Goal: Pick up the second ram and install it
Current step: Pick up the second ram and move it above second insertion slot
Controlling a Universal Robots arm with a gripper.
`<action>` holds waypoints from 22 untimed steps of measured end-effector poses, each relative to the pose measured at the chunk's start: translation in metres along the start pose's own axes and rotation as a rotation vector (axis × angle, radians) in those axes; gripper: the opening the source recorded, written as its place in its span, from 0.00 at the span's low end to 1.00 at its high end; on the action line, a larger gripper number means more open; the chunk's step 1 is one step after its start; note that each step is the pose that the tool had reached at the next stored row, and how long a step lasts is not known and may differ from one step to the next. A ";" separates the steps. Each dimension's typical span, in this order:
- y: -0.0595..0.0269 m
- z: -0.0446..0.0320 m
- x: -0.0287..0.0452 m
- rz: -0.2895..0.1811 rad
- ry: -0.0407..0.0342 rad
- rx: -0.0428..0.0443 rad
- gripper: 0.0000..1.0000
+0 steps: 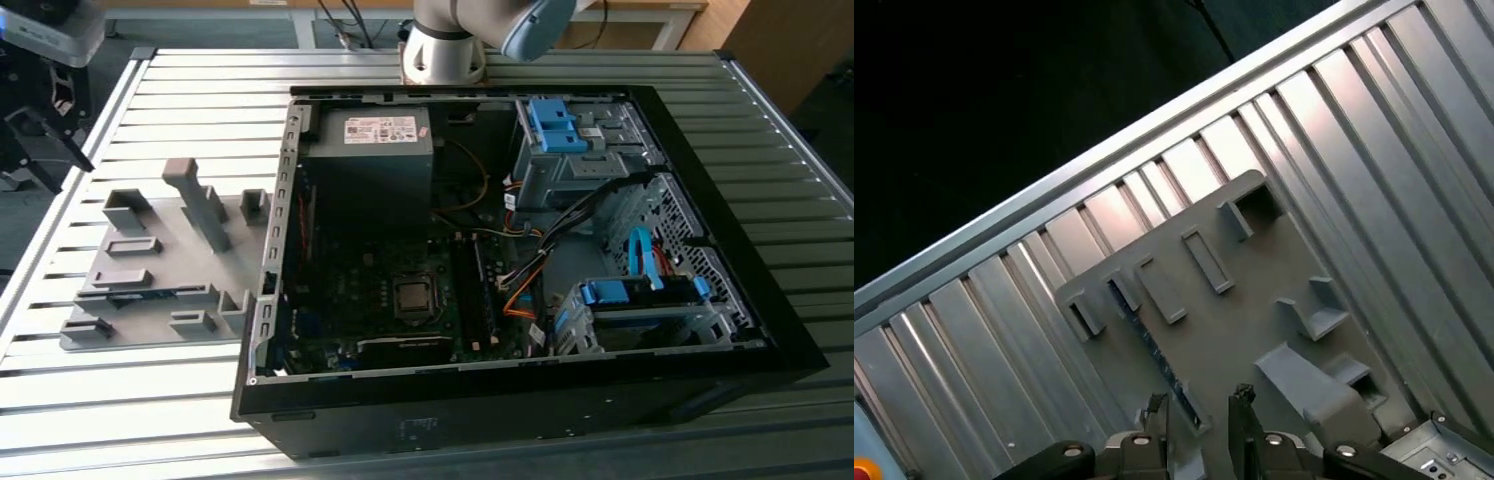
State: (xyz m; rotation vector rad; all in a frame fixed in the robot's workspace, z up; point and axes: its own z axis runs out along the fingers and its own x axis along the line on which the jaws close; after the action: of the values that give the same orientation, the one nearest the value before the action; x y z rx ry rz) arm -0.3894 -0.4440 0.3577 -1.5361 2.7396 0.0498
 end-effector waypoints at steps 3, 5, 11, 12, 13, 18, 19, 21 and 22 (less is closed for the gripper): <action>0.0000 0.0021 0.0000 -0.054 0.0016 -0.0009 0.37; -0.0001 0.0035 0.0001 -0.090 0.0025 -0.0015 0.37; -0.0002 0.0079 0.0001 -0.199 0.0055 -0.0032 0.37; -0.0002 0.0086 0.0001 -0.217 0.0061 -0.0035 0.37; -0.0003 0.0094 0.0001 -0.235 0.0065 -0.0037 0.37; -0.0004 0.0130 0.0002 -0.327 0.0090 -0.0052 0.37; -0.0004 0.0138 0.0002 -0.345 0.0095 -0.0055 0.37; 0.0007 0.0153 0.0012 -0.363 0.0102 -0.0059 0.37; 0.0029 0.0164 0.0028 -0.364 0.0101 -0.0058 0.37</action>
State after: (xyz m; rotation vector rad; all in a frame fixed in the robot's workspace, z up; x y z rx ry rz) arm -0.3936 -0.4444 0.3414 -2.0108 2.4205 0.0493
